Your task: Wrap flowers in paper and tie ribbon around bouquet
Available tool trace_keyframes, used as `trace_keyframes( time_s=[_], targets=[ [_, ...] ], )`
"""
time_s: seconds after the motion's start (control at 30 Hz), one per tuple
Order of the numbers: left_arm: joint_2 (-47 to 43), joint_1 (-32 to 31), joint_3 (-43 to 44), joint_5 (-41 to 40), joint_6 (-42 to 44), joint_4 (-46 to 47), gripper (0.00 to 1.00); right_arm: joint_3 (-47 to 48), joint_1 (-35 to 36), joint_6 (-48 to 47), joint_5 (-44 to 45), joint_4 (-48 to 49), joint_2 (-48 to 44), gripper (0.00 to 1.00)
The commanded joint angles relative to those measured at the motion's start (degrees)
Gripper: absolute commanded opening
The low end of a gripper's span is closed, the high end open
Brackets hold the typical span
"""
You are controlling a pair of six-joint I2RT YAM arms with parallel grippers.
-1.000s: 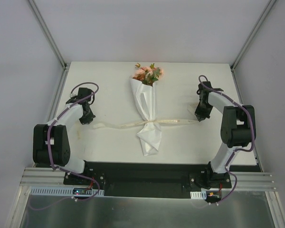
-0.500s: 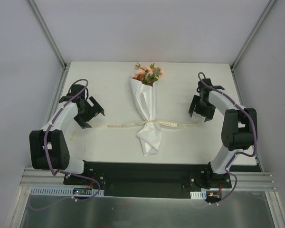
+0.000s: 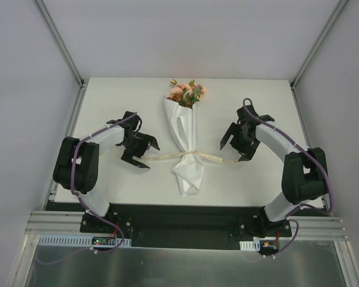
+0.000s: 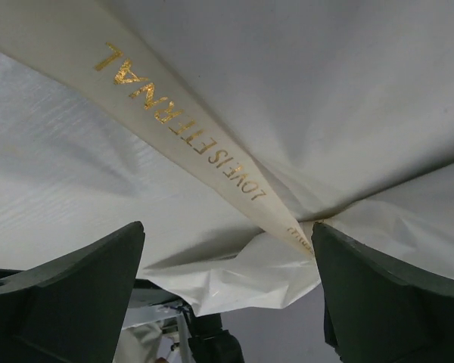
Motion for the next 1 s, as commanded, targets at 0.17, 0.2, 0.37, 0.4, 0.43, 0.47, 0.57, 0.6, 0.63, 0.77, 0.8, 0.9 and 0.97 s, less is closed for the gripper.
trace_keyframes(
  time_s=[0.17, 0.2, 0.37, 0.4, 0.43, 0.47, 0.57, 0.6, 0.63, 0.77, 0.8, 0.9, 0.97],
  targets=[
    [8.18, -2.94, 1.97, -1.06, -16.48, 3.70, 0.76, -0.17, 1.19, 6.65, 4.68, -1.18, 2.18, 0.92],
    [8.18, -3.03, 1.53, -1.68, -16.57, 3.88, 0.73, -0.26, 1.02, 6.38, 4.59, -1.08, 2.62, 0.92],
    [6.52, -2.50, -3.21, -5.11, -15.34, 7.38, 0.54, -1.67, -2.67, 3.41, 1.18, 1.11, 3.24, 0.92],
    [6.34, -2.33, -3.48, -6.68, -14.12, 7.39, 0.53, -1.50, -3.20, 2.87, 1.42, 1.03, 3.16, 0.92],
    [6.51, -2.24, -3.57, -7.05, -13.67, 7.40, 0.52, -1.50, -4.16, 2.43, 1.68, 0.94, 2.98, 0.92],
    [6.69, -2.24, -3.31, -7.05, -13.14, 7.40, 0.42, -1.23, -4.52, 1.82, 2.38, 0.85, 2.54, 0.92],
    [8.09, -2.15, -1.39, -7.57, -11.04, 7.48, 0.21, -0.44, -4.79, 0.06, 5.61, -0.20, 2.10, 0.92],
    [8.53, -2.15, -0.77, -8.19, -8.77, 7.66, 0.11, -0.35, -4.79, -0.21, 5.90, -0.20, 2.01, 0.92],
    [8.45, -2.06, -0.07, -9.58, -6.92, 7.57, 0.07, -0.53, -5.31, -0.56, 5.64, -0.12, 2.10, 0.93],
    [2.23, -3.02, 3.01, -17.04, 1.79, 7.66, 0.00, -2.11, -8.47, -3.98, -1.72, 2.86, 2.80, 1.00],
    [1.16, -3.20, 3.28, -18.11, 5.89, 8.44, 0.00, -2.28, -9.26, -4.95, -2.78, 3.65, 3.15, 0.99],
    [-1.57, -3.90, 6.00, -16.81, 15.99, 9.33, 0.00, 0.25, -10.67, -9.69, -3.76, 2.53, 5.25, 1.00],
    [-3.49, -4.96, 6.88, -14.62, 19.28, 10.55, 0.00, 2.10, -10.76, -12.59, -4.37, 1.82, 6.14, 1.00]
  ],
)
